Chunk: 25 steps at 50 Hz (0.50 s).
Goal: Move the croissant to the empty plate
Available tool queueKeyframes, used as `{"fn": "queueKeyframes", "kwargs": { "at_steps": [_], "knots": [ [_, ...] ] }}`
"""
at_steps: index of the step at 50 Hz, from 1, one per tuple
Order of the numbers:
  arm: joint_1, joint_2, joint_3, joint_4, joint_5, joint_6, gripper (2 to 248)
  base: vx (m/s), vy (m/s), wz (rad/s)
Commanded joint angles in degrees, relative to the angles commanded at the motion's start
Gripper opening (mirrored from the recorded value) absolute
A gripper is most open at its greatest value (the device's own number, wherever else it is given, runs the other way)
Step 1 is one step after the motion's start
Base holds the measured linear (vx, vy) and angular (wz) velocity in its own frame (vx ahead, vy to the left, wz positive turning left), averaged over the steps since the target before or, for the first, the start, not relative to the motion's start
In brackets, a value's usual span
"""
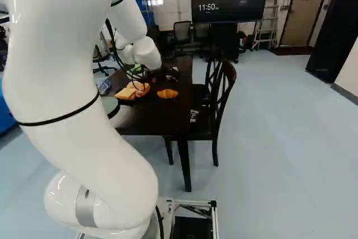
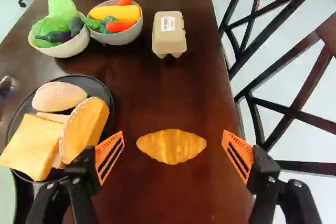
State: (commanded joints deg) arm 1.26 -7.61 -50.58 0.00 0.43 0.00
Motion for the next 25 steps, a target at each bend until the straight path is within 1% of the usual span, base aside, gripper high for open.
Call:
{"fn": "queueKeyframes", "kwargs": {
  "at_steps": [13,25],
  "knots": [
    [-0.04,-0.72,-2.7,0.0,-4.46,0.0,247,0.0,0.0,0.0],
    [-0.07,-3.3,-5.6,0.0,-8.66,0.0,247,0.0,0.0,0.0]
  ]
}}
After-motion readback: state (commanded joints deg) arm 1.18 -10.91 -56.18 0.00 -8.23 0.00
